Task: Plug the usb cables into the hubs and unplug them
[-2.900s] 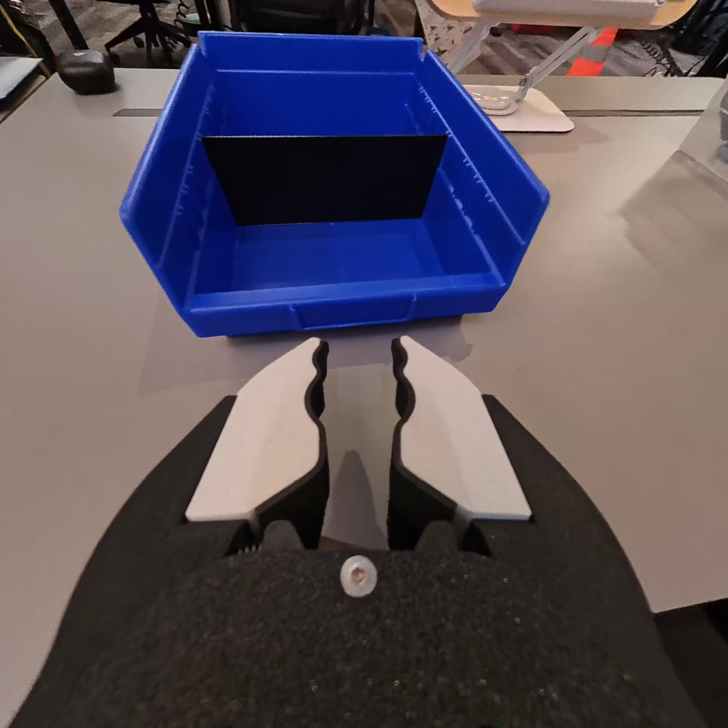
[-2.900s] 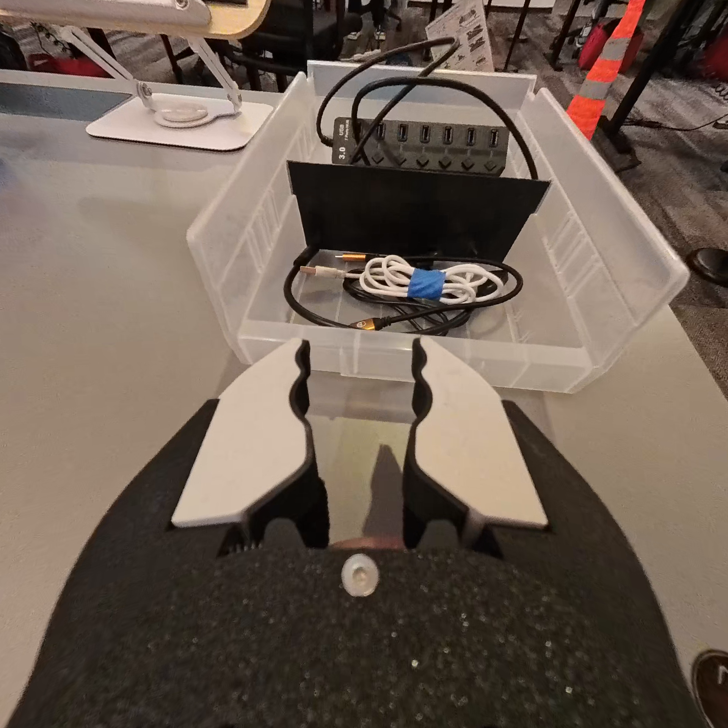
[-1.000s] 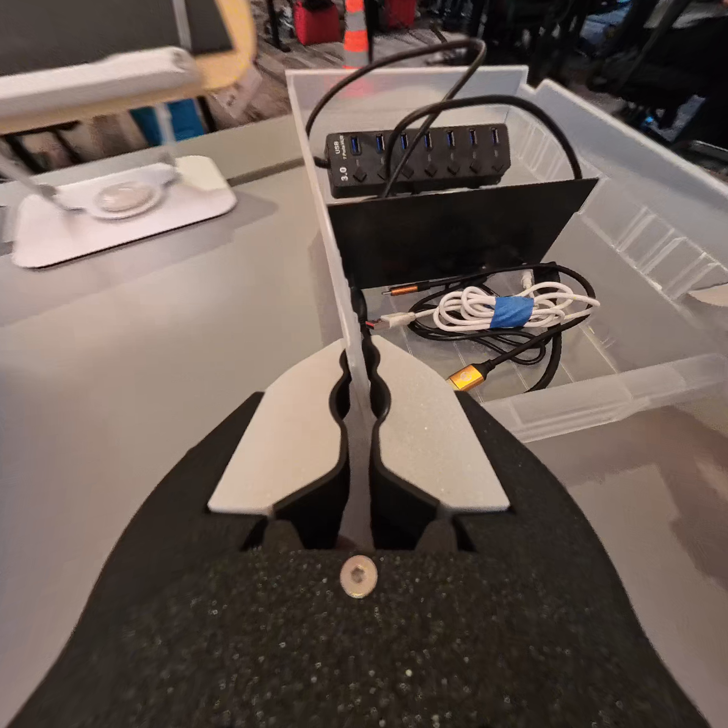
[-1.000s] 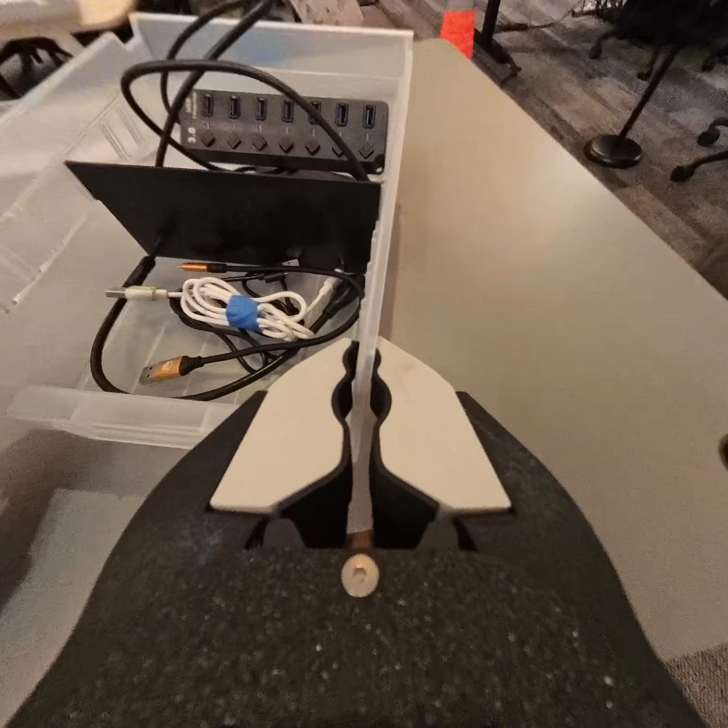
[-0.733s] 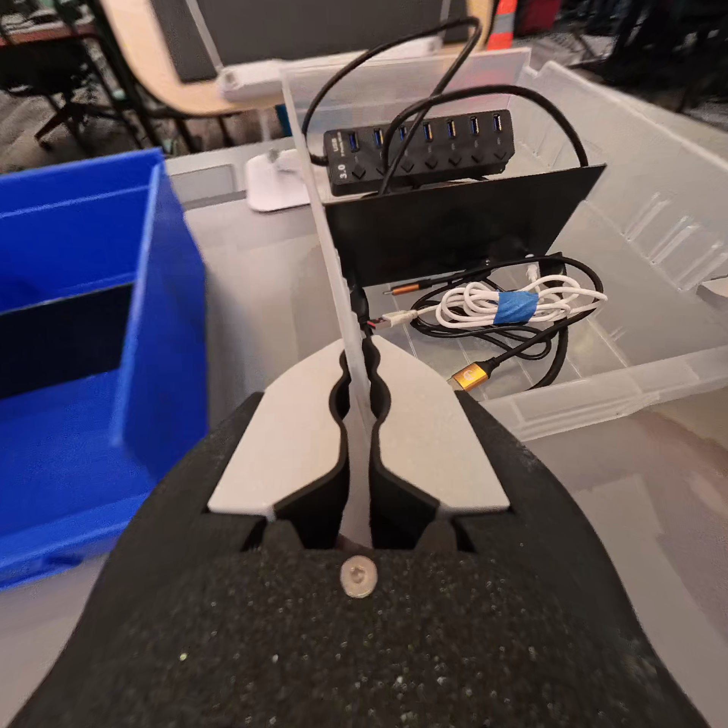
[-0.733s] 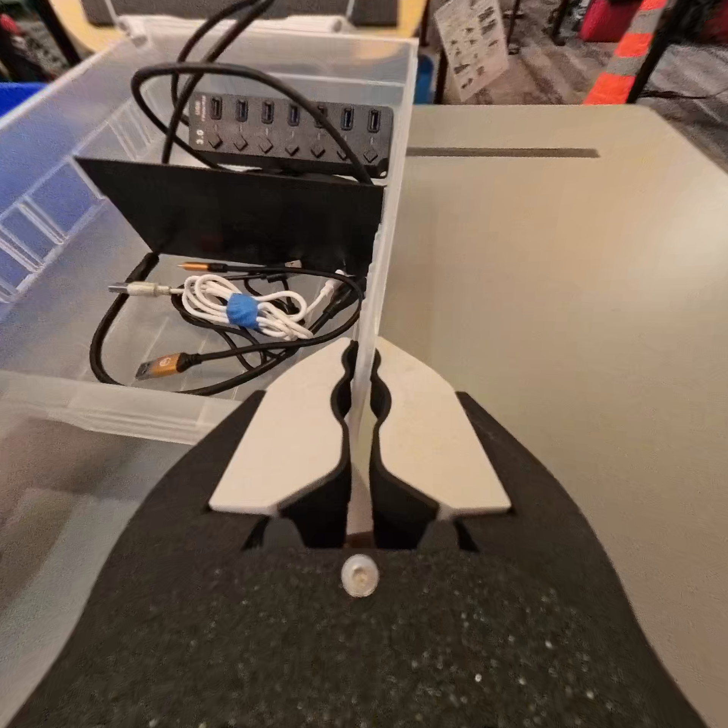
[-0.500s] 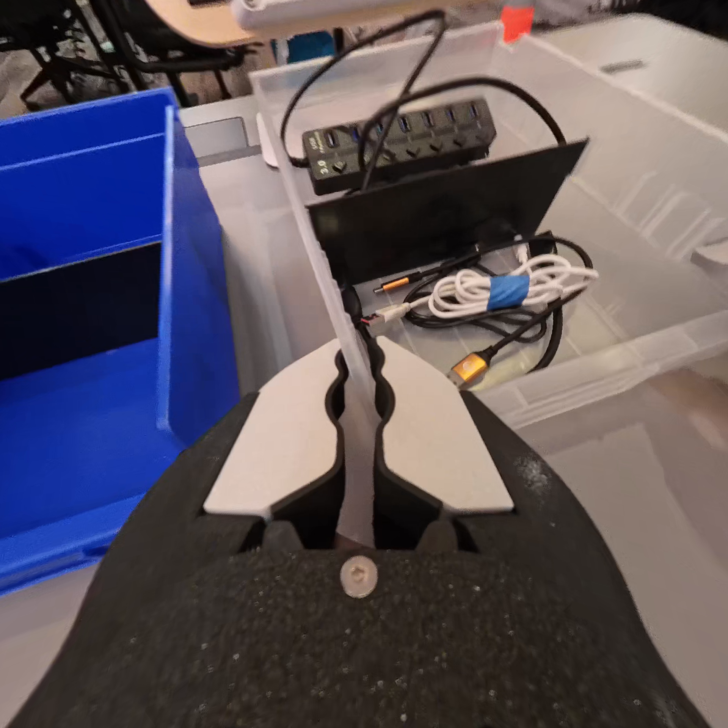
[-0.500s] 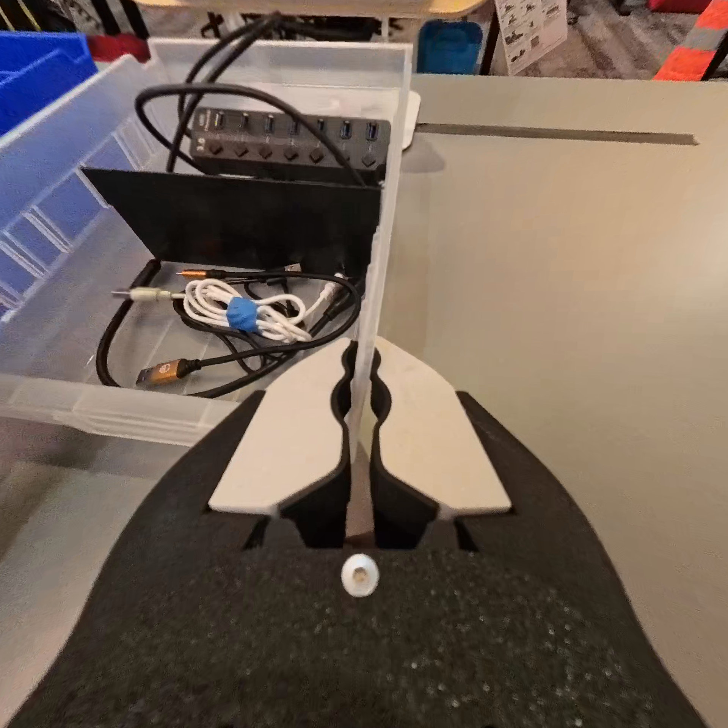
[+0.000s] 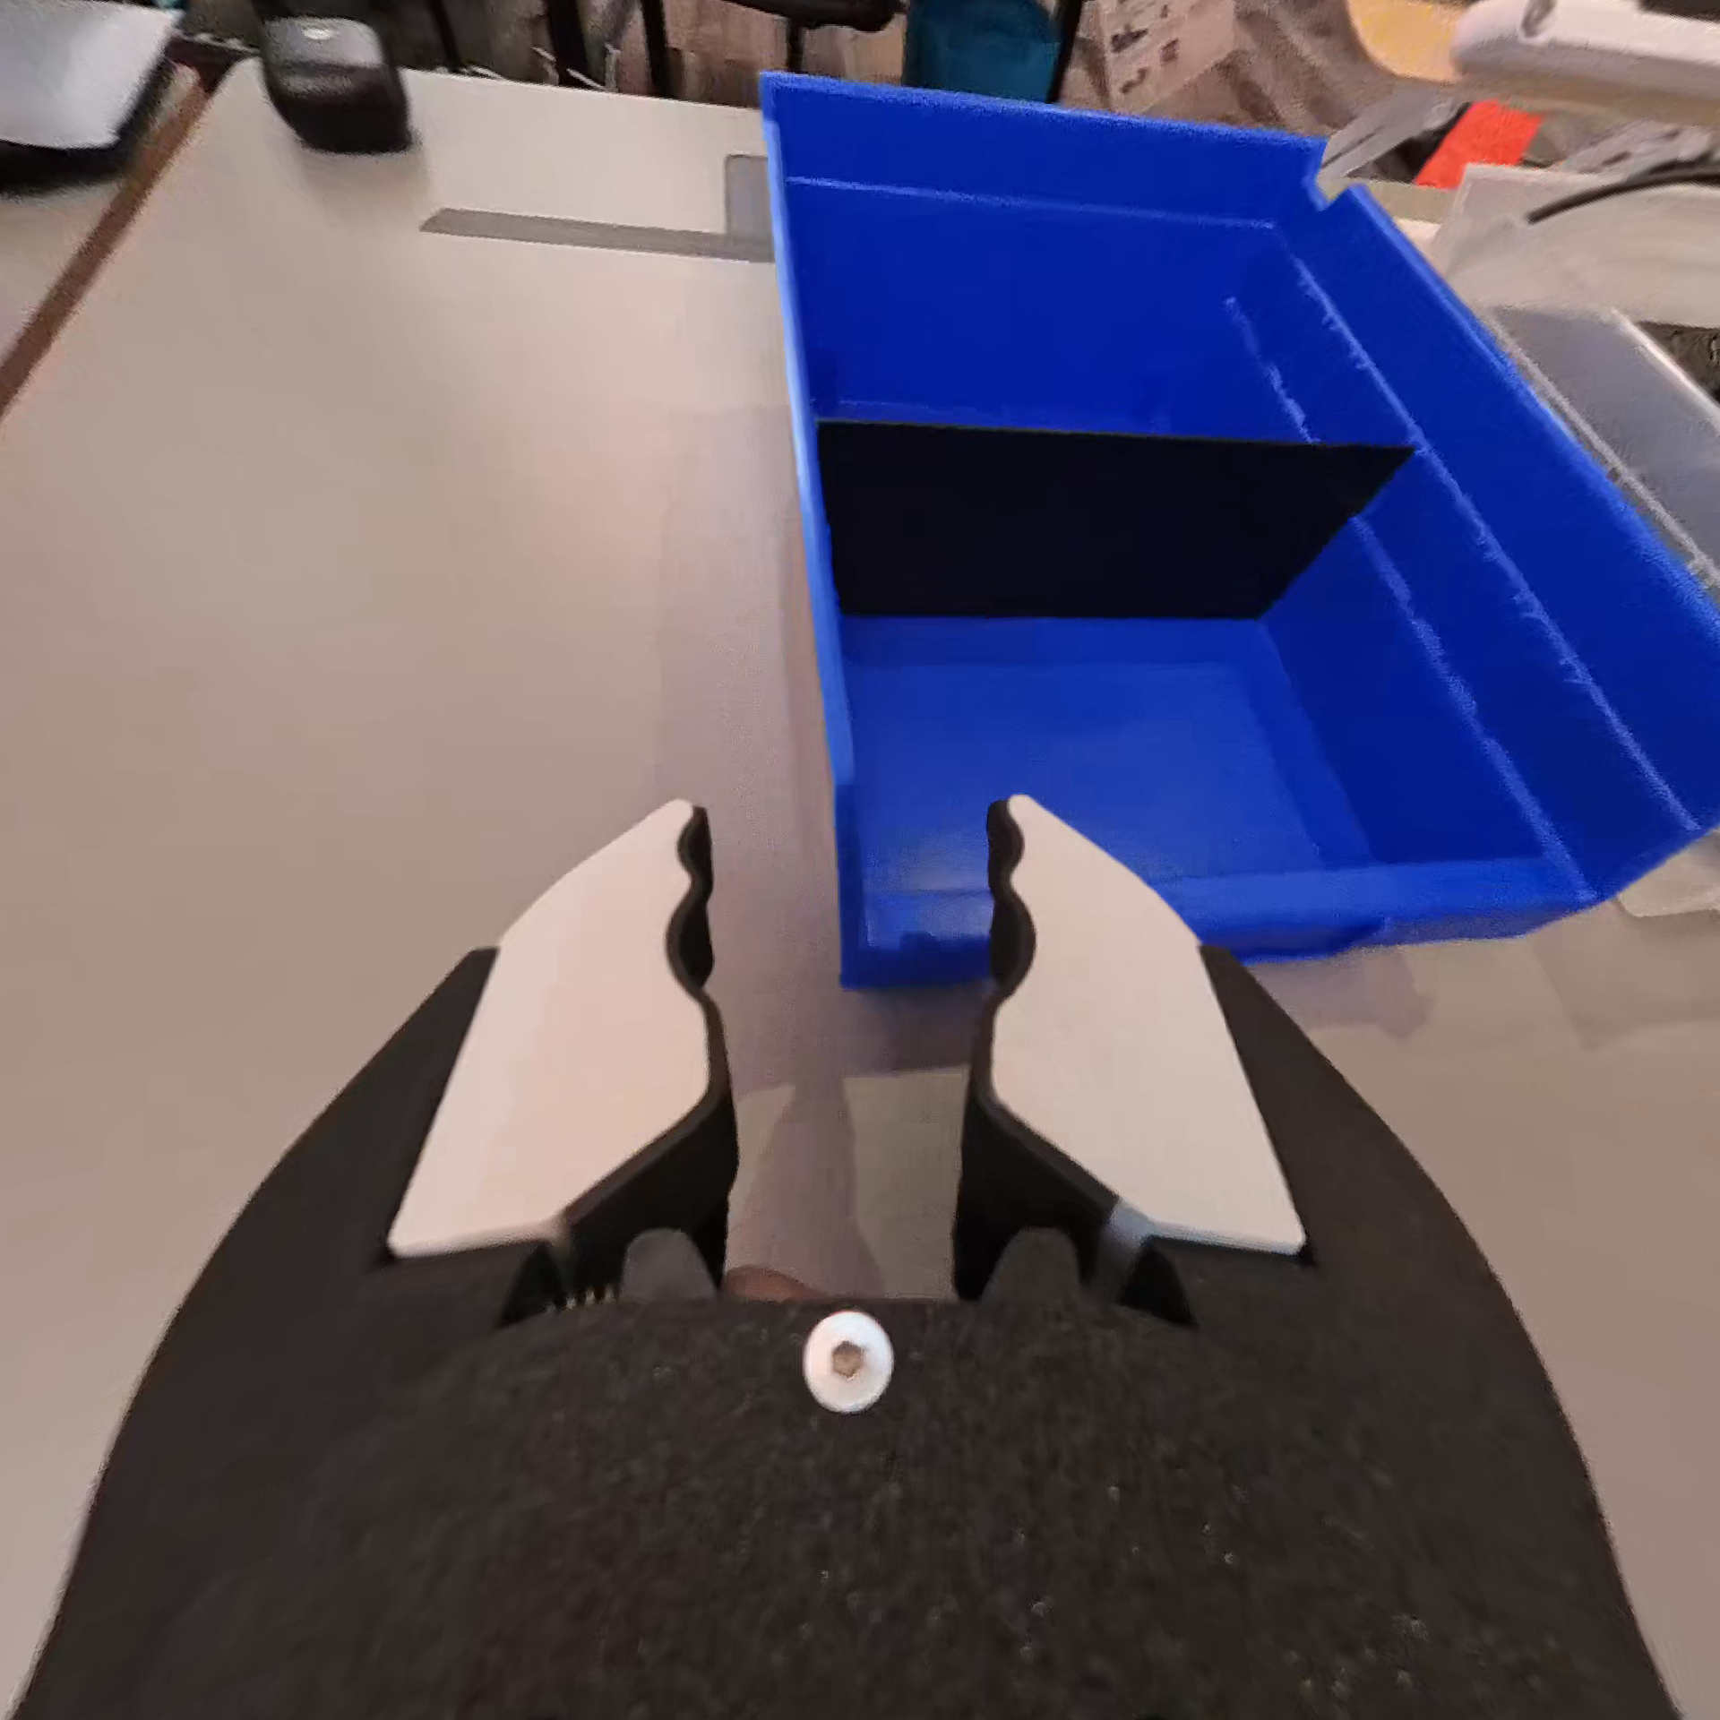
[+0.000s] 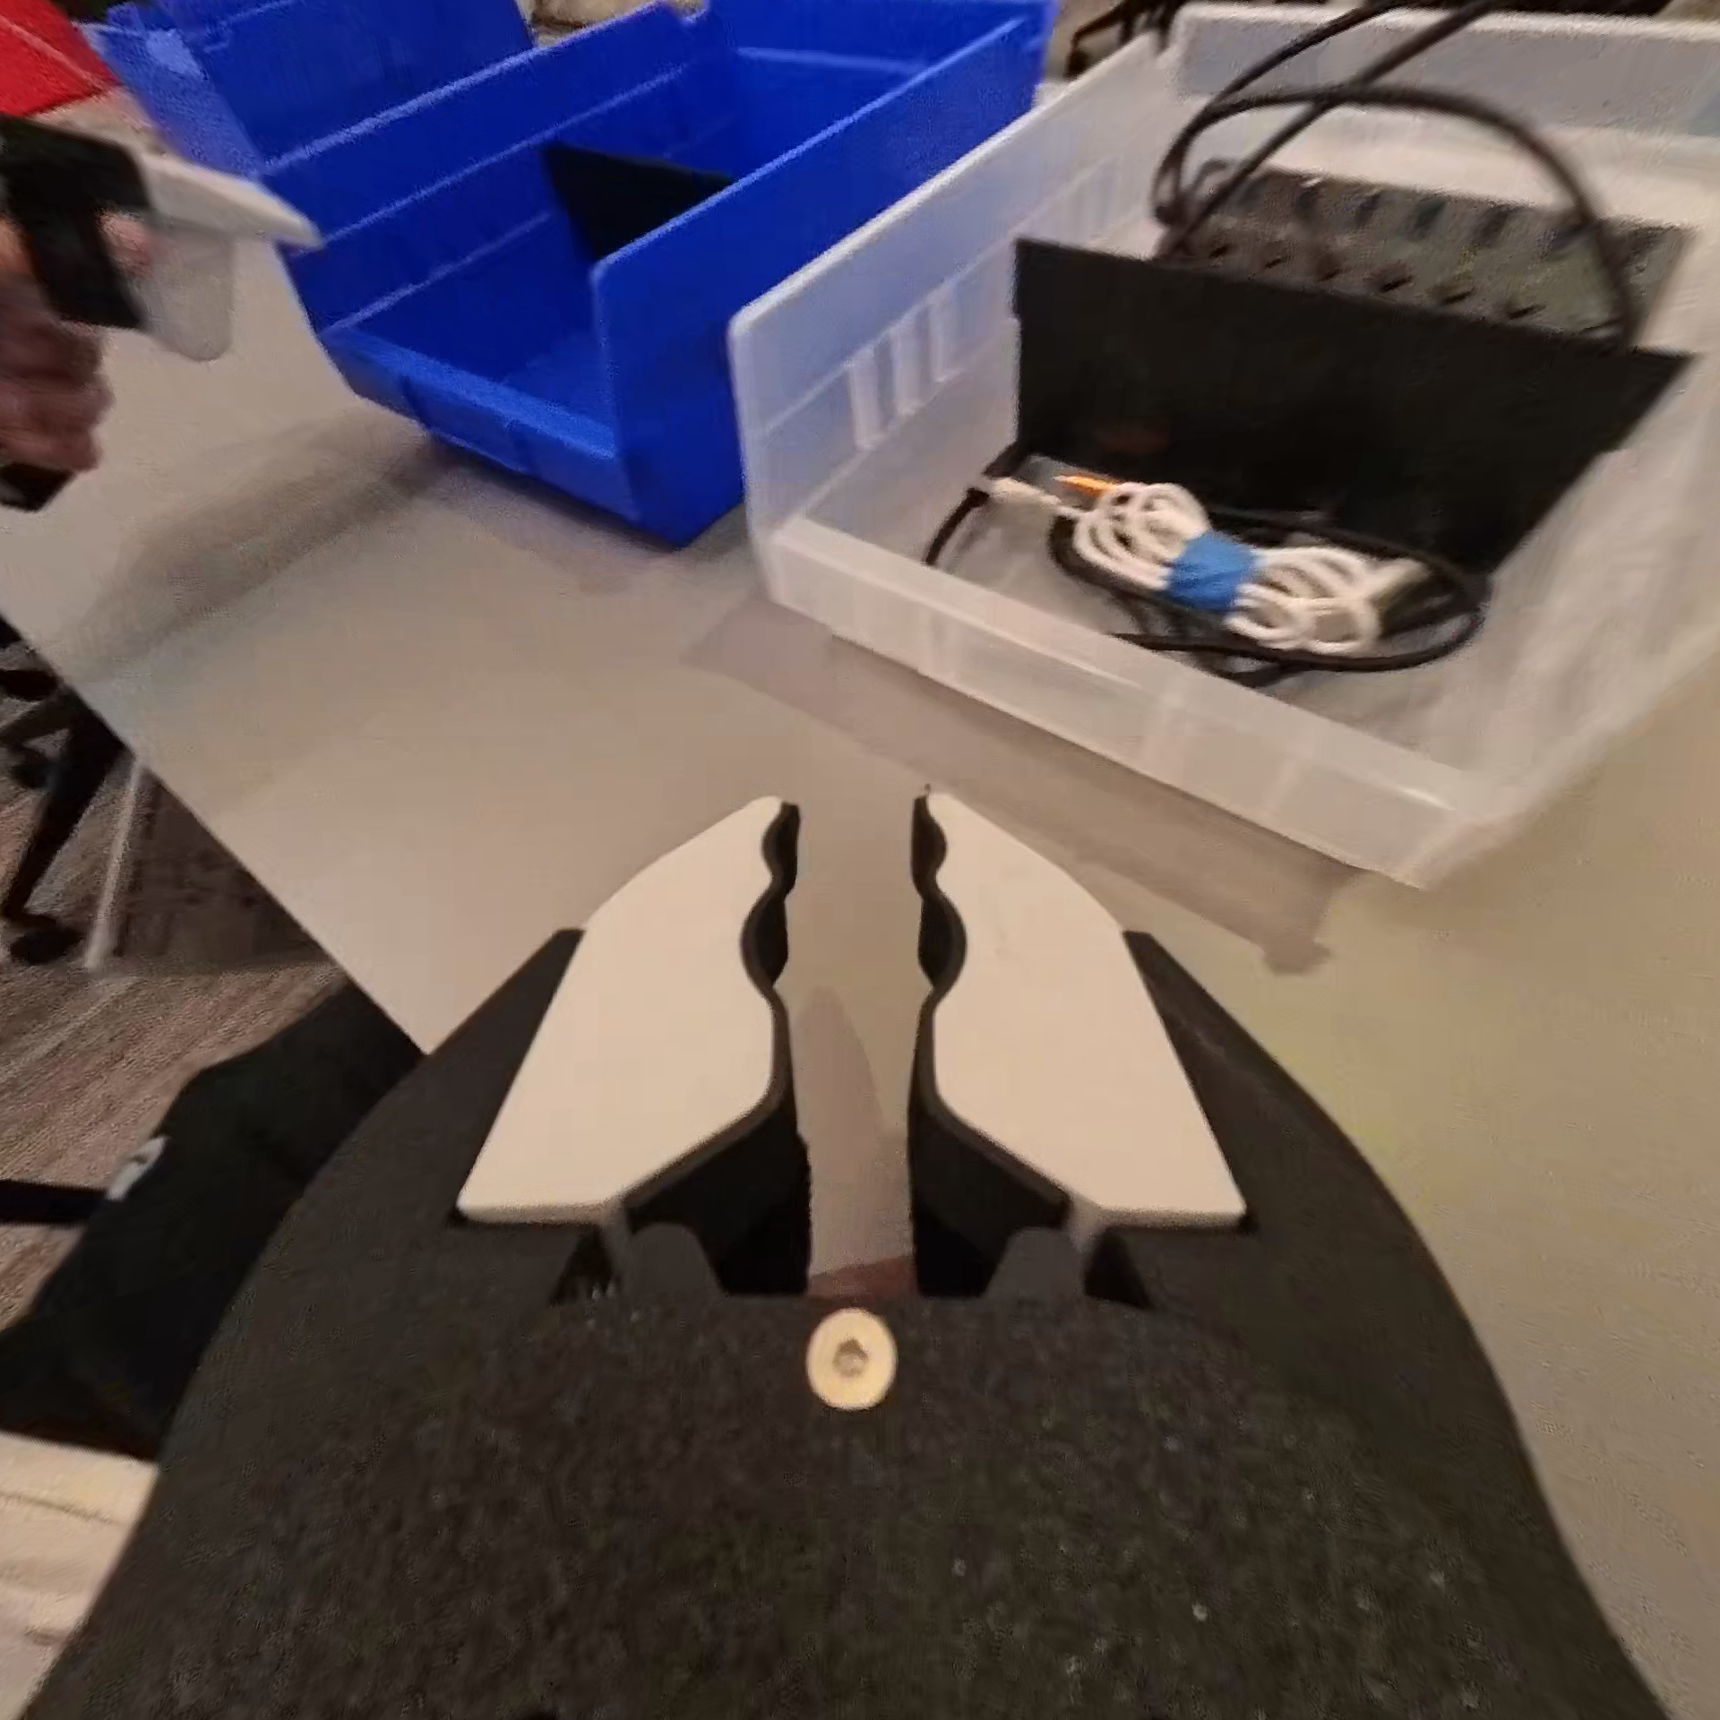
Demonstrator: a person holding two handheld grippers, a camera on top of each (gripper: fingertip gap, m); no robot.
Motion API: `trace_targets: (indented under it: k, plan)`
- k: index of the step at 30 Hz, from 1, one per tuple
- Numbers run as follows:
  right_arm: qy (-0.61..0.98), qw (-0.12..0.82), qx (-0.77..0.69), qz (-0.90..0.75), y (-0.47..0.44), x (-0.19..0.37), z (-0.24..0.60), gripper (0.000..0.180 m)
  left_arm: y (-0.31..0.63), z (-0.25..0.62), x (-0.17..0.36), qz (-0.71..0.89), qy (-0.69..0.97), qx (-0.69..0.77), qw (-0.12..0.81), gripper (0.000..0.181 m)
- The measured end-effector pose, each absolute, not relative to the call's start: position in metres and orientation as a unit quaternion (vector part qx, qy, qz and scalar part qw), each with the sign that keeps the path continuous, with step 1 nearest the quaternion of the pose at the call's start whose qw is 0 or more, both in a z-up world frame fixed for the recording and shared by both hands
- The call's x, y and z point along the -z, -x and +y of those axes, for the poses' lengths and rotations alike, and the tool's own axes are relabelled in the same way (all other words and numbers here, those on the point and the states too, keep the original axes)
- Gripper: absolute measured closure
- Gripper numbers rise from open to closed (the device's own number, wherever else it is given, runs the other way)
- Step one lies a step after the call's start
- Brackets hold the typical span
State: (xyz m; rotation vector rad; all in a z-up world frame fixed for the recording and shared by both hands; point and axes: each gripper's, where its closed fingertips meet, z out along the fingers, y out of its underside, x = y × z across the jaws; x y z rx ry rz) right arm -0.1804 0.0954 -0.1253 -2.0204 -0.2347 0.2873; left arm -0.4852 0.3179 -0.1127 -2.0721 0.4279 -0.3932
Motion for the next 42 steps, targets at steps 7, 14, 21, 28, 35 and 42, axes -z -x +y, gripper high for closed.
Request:
trace_targets:
  k: [7, 14, 21, 28, 35, 42]
  plan:
    - [0.831, 0.504, -0.164, -0.169, 0.290, 0.132, 0.152, 0.131, 0.465, 0.345, 0.134, 0.178, 0.854, 0.190, 0.450, 0.169]
    - [0.850, 0.510, -0.098, -0.092, 0.318, 0.143, 0.205, 0.121, 0.483, 0.275, 0.135, 0.163, 0.866, 0.148, 0.450, 0.175]
    - [0.862, 0.495, -0.092, -0.062, 0.329, 0.134, 0.184, 0.165, 0.511, 0.212, 0.129, 0.158, 0.867, 0.099, 0.463, 0.177]
    - [0.820, 0.568, -0.018, -0.069, 0.296, 0.068, 0.162, 0.172, 0.481, 0.187, 0.053, 0.170, 0.818, 0.057, 0.546, 0.177]
    - [0.772, 0.630, 0.083, -0.003, 0.159, -0.016, 0.126, 0.173, 0.336, 0.190, -0.007, 0.249, 0.770, 0.072, 0.583, 0.175]
    - [0.766, 0.607, 0.170, 0.126, -0.043, -0.008, 0.062, 0.177, 0.117, 0.162, 0.012, 0.314, 0.749, 0.176, 0.557, 0.176]
